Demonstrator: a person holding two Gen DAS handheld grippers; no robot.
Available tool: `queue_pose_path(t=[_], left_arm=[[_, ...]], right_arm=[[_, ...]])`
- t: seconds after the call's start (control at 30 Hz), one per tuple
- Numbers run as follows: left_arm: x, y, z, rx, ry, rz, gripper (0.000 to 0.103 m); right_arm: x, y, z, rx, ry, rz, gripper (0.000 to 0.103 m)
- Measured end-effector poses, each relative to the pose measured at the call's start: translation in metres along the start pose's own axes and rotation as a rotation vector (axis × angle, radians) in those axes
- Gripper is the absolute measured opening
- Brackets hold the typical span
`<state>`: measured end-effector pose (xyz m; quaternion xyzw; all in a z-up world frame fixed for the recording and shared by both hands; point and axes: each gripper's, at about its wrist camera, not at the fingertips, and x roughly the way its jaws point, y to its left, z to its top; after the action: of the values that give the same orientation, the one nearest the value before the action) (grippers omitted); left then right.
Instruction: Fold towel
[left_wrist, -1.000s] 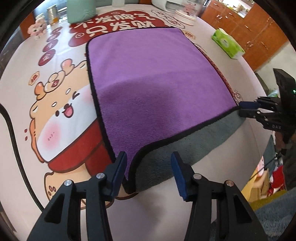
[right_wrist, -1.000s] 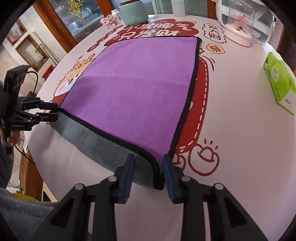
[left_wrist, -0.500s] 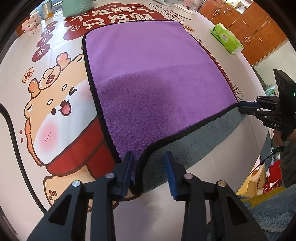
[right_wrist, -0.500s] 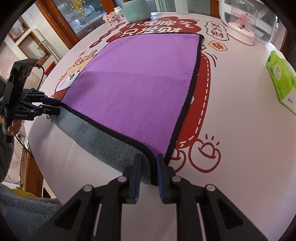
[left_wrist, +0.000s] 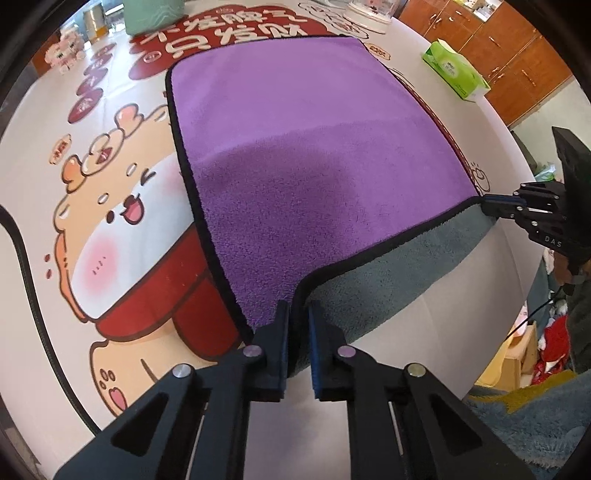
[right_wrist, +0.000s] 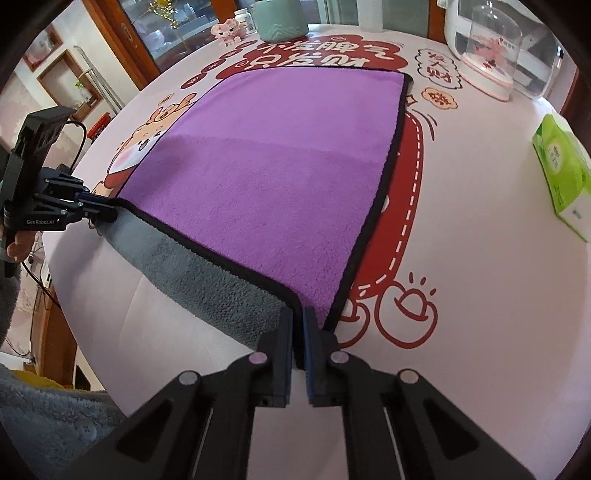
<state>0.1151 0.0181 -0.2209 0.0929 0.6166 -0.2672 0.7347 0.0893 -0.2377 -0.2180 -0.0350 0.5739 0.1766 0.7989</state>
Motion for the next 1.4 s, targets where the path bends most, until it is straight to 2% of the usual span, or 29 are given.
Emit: queue_pose_path(t=[0.17, 0.3, 0.57, 0.9, 1.1, 1.4], left_arm=[[-0.009, -0.011, -0.003, 0.005, -0.029, 0.06, 0.005], [-0.018, -0.019, -0.004, -0.013, -0.053, 0.136, 0.005], [-0.047, -0.026, -0.01, -0.111, -0.125, 0.286, 0.005], [-0.08, -0.047, -0.009, -0.197, -0.231, 0.406, 0.005], [-0.097, -0.044, 0.014, -0.226, -0.291, 0.446, 0.005], [-0.108, -0.017, 0.073, -0.239, -0.353, 0.469, 0.005]], right_arm=[[-0.012, 0.008, 0.0, -0.011, -0.038, -0.023, 0.005], [-0.022, 0.013, 0.001, -0.02, -0.068, -0.04, 0.005], [-0.049, 0.022, 0.002, -0.02, -0.145, -0.074, 0.005], [-0.08, 0.025, 0.013, -0.004, -0.255, -0.123, 0.005], [-0.096, 0.02, 0.039, 0.01, -0.311, -0.154, 0.005], [-0.101, 0.009, 0.102, 0.039, -0.362, -0.226, 0.005]])
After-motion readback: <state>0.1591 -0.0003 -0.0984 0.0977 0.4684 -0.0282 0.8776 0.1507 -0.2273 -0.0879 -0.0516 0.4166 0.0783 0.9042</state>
